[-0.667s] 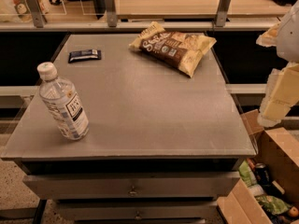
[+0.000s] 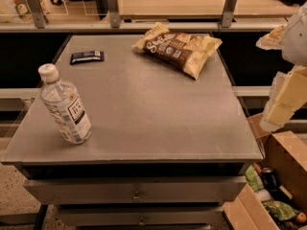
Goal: Pick blue plastic bottle
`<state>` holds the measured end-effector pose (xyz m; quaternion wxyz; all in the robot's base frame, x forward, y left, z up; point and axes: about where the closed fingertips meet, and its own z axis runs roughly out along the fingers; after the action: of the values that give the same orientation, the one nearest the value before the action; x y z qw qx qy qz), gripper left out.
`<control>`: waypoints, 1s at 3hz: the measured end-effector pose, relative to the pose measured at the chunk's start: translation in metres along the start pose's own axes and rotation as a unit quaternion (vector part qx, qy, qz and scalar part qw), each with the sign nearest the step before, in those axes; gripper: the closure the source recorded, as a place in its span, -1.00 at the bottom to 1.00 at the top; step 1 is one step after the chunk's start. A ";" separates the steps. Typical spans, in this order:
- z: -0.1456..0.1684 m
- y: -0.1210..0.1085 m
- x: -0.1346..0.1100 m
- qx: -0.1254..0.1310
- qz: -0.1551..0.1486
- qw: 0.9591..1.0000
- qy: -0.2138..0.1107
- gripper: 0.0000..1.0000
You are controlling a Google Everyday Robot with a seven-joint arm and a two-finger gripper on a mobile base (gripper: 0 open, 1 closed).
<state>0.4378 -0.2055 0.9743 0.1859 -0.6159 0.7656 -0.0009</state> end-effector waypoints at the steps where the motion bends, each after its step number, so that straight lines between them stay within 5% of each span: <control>1: 0.021 0.008 -0.018 -0.013 -0.027 0.995 -0.098 -1.00; 2: 0.044 0.023 -0.066 -0.033 -0.050 0.977 -0.204 -1.00; 3: 0.049 0.040 -0.132 -0.070 -0.069 0.944 -0.314 -1.00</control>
Offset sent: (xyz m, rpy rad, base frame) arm -0.0170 0.1896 0.0081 0.8935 -0.0545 0.3903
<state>0.4368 -0.0601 0.9567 0.3731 -0.6474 0.6222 0.2334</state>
